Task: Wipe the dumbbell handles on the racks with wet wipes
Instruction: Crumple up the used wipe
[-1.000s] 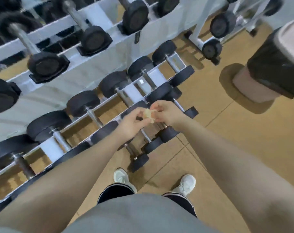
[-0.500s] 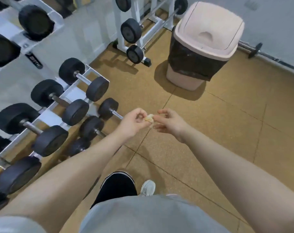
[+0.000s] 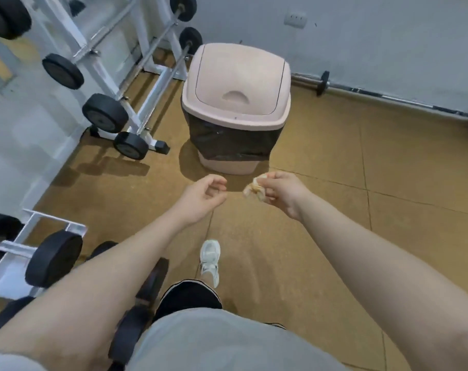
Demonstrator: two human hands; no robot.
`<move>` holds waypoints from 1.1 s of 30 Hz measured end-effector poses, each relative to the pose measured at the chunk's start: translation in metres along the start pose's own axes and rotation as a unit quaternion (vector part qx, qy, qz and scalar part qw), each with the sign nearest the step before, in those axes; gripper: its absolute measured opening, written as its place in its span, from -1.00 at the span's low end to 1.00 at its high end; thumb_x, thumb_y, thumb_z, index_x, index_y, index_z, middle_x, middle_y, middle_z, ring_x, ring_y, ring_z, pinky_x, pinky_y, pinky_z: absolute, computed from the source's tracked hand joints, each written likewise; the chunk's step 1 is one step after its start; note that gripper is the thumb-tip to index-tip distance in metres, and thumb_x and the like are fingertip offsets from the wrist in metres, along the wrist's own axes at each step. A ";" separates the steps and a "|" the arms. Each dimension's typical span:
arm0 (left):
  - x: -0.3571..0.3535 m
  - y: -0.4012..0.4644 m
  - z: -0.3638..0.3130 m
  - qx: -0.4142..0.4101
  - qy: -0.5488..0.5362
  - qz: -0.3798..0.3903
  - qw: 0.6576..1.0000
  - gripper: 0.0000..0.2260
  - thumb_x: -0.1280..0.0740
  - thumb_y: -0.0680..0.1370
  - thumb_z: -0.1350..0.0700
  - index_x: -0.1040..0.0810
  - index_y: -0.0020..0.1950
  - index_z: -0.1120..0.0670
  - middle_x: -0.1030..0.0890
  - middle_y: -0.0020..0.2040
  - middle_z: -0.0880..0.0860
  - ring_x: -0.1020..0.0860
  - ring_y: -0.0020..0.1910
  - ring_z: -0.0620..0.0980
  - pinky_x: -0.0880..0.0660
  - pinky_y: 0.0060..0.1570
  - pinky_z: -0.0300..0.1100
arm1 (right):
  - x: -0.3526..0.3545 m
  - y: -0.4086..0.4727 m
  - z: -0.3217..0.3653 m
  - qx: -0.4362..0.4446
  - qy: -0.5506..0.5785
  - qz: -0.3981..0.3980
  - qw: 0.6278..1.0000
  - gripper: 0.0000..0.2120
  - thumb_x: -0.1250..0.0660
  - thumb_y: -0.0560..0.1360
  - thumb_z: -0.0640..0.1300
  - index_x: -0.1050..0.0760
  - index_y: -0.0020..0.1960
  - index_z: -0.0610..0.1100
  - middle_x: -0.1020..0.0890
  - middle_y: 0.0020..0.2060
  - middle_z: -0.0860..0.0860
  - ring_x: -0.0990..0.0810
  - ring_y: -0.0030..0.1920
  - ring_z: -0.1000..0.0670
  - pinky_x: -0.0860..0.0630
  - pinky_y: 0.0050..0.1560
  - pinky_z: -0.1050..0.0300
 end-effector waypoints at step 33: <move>0.040 0.614 0.074 0.153 0.385 0.167 0.895 -0.63 -0.15 0.52 0.18 -0.31 0.34 0.11 -0.38 0.27 0.08 -0.32 0.26 0.05 -0.32 0.17 -0.13 | 0.067 0.563 0.248 0.099 -0.474 0.117 0.867 -0.85 -0.24 0.42 -0.25 -0.47 -0.31 -0.12 -0.55 -0.14 -0.13 -0.51 -0.12 -0.13 -0.35 -0.19 0.08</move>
Point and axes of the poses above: each hand's wrist, its own y-axis towards the middle knuckle, its own x-axis out of the back of the hand, z = x × y, the point moved 2 cm from there along y, towards the middle knuckle
